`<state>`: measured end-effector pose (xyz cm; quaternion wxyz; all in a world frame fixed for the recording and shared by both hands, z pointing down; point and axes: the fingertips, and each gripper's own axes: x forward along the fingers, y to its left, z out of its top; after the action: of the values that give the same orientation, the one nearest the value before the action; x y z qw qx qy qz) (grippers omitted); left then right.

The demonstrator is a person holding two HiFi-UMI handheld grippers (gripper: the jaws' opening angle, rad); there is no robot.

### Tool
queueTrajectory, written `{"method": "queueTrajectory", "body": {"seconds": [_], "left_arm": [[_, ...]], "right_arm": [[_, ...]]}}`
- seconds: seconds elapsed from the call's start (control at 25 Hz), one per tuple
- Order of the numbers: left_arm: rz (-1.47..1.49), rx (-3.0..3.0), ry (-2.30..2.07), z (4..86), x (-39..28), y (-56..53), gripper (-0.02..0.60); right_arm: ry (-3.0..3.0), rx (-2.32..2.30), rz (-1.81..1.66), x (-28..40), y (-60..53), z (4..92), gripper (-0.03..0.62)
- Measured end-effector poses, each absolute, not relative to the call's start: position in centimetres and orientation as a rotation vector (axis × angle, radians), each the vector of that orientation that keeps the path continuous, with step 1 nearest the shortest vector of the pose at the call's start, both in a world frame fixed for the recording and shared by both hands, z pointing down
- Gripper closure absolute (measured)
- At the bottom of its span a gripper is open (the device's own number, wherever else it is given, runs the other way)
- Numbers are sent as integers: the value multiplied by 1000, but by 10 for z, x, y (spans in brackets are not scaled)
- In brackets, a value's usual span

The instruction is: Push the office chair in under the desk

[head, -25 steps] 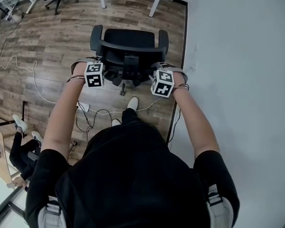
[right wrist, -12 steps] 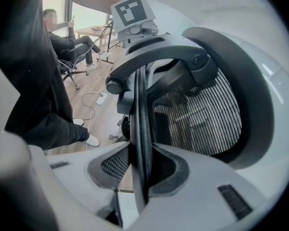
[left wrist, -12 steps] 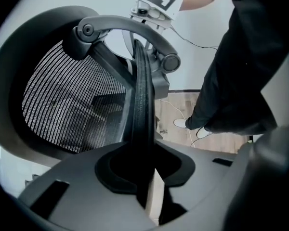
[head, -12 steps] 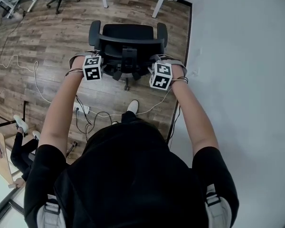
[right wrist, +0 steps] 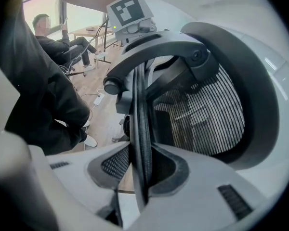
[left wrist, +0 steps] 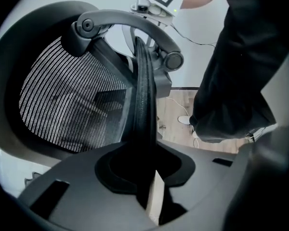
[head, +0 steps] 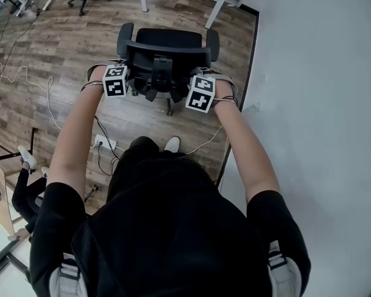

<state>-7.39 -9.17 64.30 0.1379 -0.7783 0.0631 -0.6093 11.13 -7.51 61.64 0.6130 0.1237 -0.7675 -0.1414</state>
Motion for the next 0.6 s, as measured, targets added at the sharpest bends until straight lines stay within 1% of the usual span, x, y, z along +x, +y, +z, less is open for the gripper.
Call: {"method": "queueTrajectory", "body": {"seconds": [0.28, 0.6], "left_arm": [[-1765, -2251, 162, 637, -89, -143, 502], [-1740, -2247, 108, 639, -122, -200, 502]], "right_arm": [[-1760, 281, -299, 96, -127, 611, 485], [-1759, 305, -280, 63, -176, 613, 485]]}}
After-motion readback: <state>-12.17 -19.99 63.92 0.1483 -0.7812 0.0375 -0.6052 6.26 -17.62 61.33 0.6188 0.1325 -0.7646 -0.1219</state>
